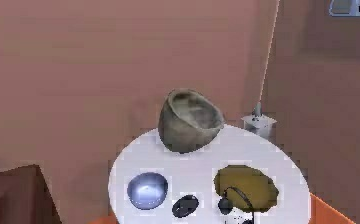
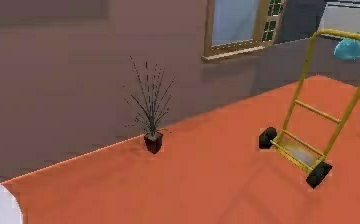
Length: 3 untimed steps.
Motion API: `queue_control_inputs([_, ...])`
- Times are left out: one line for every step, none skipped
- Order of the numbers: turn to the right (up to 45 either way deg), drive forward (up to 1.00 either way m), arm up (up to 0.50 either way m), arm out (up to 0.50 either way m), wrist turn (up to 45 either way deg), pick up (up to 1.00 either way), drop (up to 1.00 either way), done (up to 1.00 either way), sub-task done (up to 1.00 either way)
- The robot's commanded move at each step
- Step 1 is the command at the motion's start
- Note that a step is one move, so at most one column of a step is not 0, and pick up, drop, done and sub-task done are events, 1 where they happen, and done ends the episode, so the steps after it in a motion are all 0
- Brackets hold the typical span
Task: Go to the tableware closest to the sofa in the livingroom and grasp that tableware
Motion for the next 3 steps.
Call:
queue_control_inputs([-45.0, 0.0, 0.0, 0.0, 0.0, 0.0, 0.0, 0.0, 0.0])
queue_control_inputs([-45.0, 0.0, 0.0, 0.0, 0.0, 0.0, 0.0, 0.0, 0.0])
queue_control_inputs([-9.0, 0.0, 0.0, 0.0, 0.0, 0.0, 0.0, 0.0, 0.0])
